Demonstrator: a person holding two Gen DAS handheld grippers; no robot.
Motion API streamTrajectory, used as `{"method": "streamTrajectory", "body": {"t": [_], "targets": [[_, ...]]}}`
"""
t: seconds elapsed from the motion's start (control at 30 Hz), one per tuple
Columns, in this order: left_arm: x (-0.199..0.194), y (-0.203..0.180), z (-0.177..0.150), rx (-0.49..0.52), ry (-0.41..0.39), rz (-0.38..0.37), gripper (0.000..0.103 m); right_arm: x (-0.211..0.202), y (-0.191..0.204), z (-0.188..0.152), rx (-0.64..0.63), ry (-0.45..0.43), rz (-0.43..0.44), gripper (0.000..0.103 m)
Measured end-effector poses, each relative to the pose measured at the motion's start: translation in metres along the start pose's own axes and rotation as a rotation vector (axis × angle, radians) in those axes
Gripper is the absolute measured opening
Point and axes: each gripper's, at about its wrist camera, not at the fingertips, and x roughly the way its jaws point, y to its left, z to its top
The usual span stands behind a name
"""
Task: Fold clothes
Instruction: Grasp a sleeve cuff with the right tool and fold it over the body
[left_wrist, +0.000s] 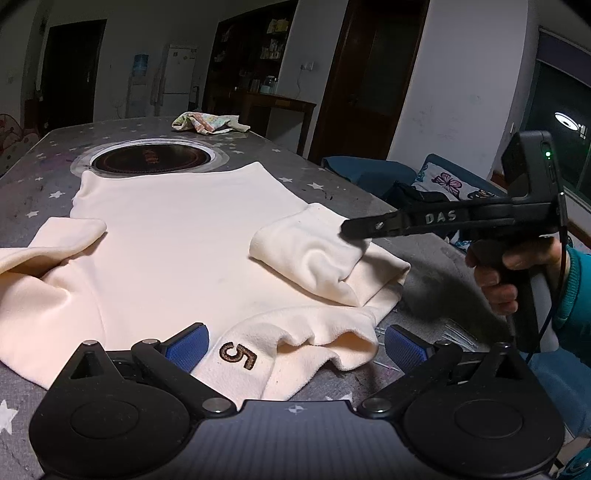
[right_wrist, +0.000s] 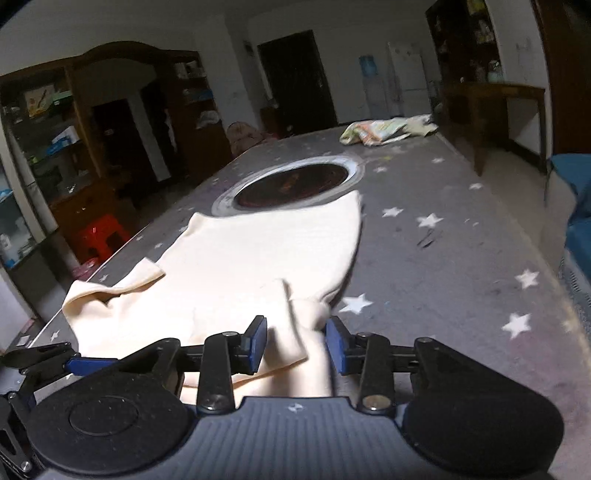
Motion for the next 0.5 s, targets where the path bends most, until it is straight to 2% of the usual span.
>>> {"method": "streamTrajectory", "body": {"t": [0.07, 0.1, 0.13, 0.2, 0.3, 0.5], "targets": [[0.000, -0.001, 0.000, 0.004, 0.002, 0.004, 0.103, 0.005, 0.008, -0.003, -0.032, 0.004, -0.001, 0.024], [0.000, -0.002, 0.001, 0.006, 0.003, 0.004, 0.103, 0.006, 0.013, -0.004, -0.062, 0.000, -0.012, 0.014], [0.000, -0.002, 0.001, 0.008, 0.004, 0.004, 0.103, 0.005, 0.018, -0.004, -0.088, -0.005, -0.022, 0.012], [0.001, -0.001, 0.001, 0.007, 0.004, 0.004, 0.103, -0.001, 0.020, -0.003, -0.113, -0.030, -0.038, 0.011], [0.001, -0.001, 0.000, 0.008, 0.002, 0.002, 0.103, -0.015, 0.015, -0.002, -0.135, -0.064, -0.116, 0.010], [0.002, -0.002, -0.001, 0.017, 0.003, 0.010, 0.103, -0.020, -0.006, -0.007, -0.131, -0.030, -0.190, 0.010]]}}
